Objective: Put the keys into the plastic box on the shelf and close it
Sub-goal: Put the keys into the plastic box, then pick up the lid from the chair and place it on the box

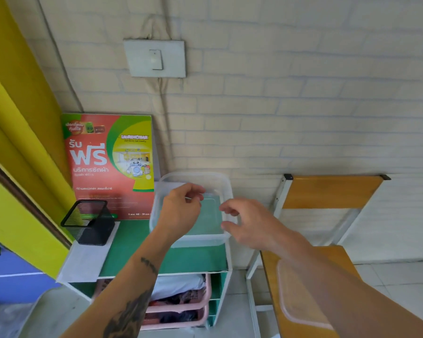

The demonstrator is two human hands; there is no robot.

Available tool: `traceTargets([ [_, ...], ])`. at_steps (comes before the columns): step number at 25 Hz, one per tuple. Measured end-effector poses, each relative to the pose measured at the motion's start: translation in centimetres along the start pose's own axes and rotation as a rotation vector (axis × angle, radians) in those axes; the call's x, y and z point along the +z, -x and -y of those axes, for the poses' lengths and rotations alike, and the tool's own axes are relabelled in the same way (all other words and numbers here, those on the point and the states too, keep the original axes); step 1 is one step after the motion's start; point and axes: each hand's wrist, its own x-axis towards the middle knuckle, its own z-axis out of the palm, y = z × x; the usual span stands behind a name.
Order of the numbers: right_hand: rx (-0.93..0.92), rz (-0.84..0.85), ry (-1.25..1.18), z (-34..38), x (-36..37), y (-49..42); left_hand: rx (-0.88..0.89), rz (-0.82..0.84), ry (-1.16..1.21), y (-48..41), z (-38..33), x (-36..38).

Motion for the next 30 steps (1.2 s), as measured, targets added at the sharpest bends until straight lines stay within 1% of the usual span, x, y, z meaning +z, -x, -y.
traceTargets([
  [2,0.054,-0.061,-0.052,-3.6,-2.3,2.1,0.026,-0.004,0.028,1.0,-2.0,3.1],
  [4,0.109,-0.079,-0.069,-7.9,-3.8,4.1,0.019,-0.002,0.065,2.1,-3.8,6.7],
  [7,0.217,-0.080,-0.075,-15.3,-4.7,7.4,-0.030,0.071,0.057,4.0,-5.8,13.5],
  [10,0.322,-0.030,-0.130,-22.3,-4.6,10.5,-0.093,0.168,-0.028,5.5,-6.1,20.4],
  [14,0.491,0.031,-0.077,-29.2,-3.3,14.1,-0.204,0.228,-0.191,7.2,-4.5,28.1],
  [19,0.686,0.099,-0.025,-35.0,1.3,16.9,-0.380,0.315,-0.428,8.6,1.2,34.8],
  [22,0.765,0.119,-0.037,-37.8,5.4,17.4,-0.375,0.415,-0.532,9.1,5.6,38.2],
  [27,0.848,0.140,-0.078,-43.9,13.9,16.5,-0.366,0.548,-0.725,9.4,16.3,44.3],
  [30,0.888,0.115,-0.100,-46.3,17.4,15.7,-0.372,0.587,-0.772,9.9,20.8,46.2],
])
